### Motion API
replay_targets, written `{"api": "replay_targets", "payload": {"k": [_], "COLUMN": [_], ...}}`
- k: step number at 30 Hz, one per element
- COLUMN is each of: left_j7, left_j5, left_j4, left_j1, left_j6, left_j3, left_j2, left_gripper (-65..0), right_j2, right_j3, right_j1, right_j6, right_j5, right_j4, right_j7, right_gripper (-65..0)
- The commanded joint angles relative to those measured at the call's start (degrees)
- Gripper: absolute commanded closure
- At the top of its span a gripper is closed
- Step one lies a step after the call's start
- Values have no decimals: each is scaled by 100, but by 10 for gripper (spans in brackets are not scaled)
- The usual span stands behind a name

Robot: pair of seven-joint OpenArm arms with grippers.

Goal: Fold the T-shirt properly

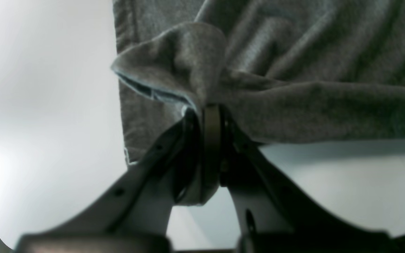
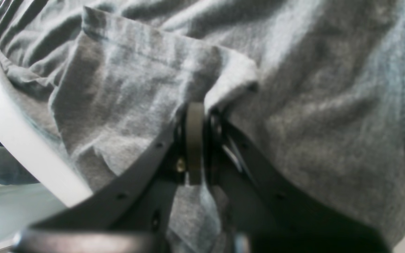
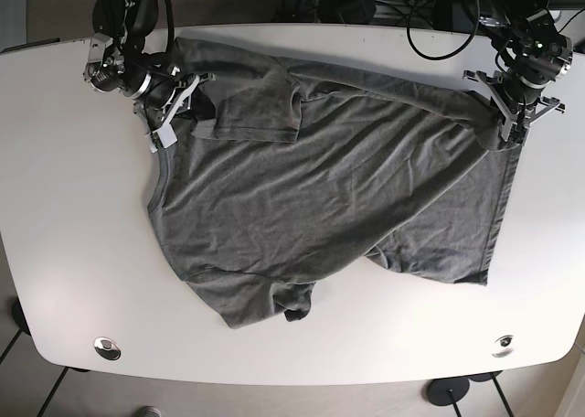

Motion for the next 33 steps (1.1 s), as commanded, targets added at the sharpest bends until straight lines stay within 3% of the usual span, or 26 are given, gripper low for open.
{"api": "replay_targets", "payload": {"k": [1, 6, 10, 33], "left_j7": [-80, -80, -80, -80], "left_j5": [-79, -52, -44, -35], "left_j4": [104, 113, 113, 236], "left_j1": [-67, -207, -207, -392], "left_j6": [34, 34, 34, 34], "left_j3": [-139, -209, -182, -253], "left_j2": [-2, 86, 95, -81], "left_gripper": [0, 0, 0, 0], "right_j2": [34, 78, 34, 52], "right_j3": [12, 21, 21, 56], "right_j1": [27, 9, 9, 440], "right_j6": [36, 23, -197, -197], "right_j5": [72, -33, -341, -359], "right_j4": [58, 76, 85, 797], "right_j7": [117, 117, 99, 11], "right_gripper": [-21, -21, -19, -27]}}
